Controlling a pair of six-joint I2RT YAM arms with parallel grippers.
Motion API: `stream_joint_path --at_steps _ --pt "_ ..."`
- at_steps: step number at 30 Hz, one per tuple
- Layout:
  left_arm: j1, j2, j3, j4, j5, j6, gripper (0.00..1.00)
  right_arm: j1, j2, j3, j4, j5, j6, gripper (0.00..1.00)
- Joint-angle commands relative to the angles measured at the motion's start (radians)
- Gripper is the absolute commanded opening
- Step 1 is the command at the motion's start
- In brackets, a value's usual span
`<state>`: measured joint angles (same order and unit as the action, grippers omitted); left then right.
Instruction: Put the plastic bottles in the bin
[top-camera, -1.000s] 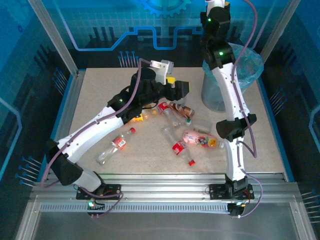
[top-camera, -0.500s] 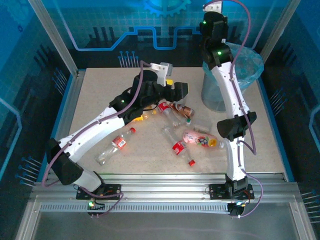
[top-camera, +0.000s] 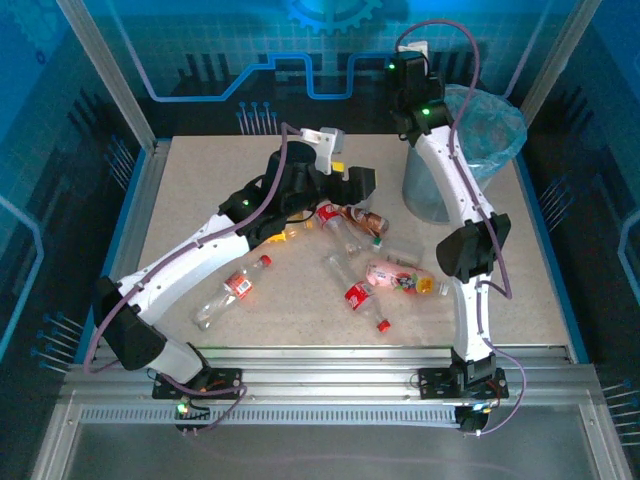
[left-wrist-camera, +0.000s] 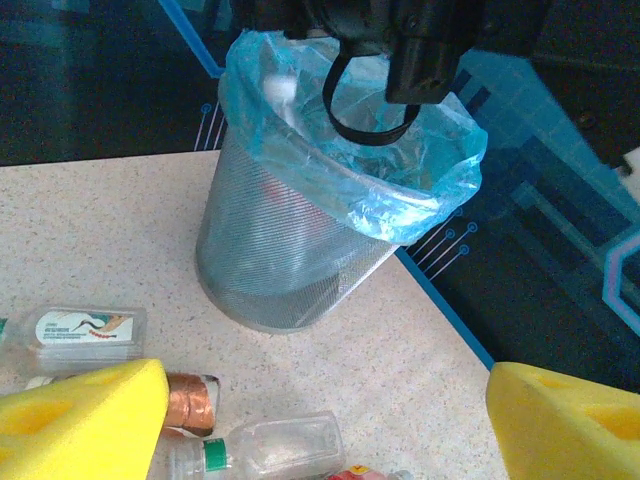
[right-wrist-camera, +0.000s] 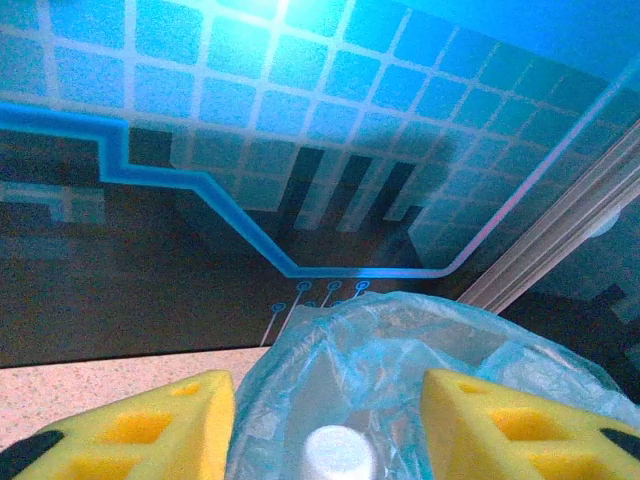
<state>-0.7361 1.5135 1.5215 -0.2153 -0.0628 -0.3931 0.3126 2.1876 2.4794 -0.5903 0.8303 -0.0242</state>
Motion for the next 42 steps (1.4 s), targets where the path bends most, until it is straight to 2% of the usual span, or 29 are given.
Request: stream_joint_path --at_steps 1,7,14,20,24,30,38,42 --pt "-0.005 0.005 0.011 -0.031 0.003 0.000 0.84 -0.014 -0.077 0.009 0.007 0.006 0.024 0.59" --pt "-0.005 0.004 0.017 -0.065 -0.013 0.018 0.84 -0.012 -0.112 0.009 -0.033 -0.056 0.061 0.59" --pt "0.001 -0.022 0.017 -0.168 -0.078 0.092 0.86 0.016 -0.220 -0.064 -0.119 -0.257 0.179 0.59" --pt "0.041 -0.073 -0.023 -0.252 -0.091 0.091 0.87 0.093 -0.356 -0.230 -0.109 -0.410 0.195 0.58" --pt "0.069 -0.128 -0.065 -0.351 -0.114 0.041 0.87 0.165 -0.451 -0.387 -0.108 -0.570 0.184 0.58" --pt "0.117 -0.229 -0.211 -0.455 -0.097 0.000 0.87 0.284 -0.530 -0.606 -0.137 -0.712 0.220 0.58" --pt "0.124 -0.307 -0.334 -0.509 -0.108 0.047 0.88 0.341 -0.682 -0.929 -0.235 -0.775 0.340 0.58" --pt "0.128 -0.318 -0.358 -0.513 -0.111 0.034 0.88 0.367 -0.731 -1.077 -0.280 -0.753 0.358 0.59"
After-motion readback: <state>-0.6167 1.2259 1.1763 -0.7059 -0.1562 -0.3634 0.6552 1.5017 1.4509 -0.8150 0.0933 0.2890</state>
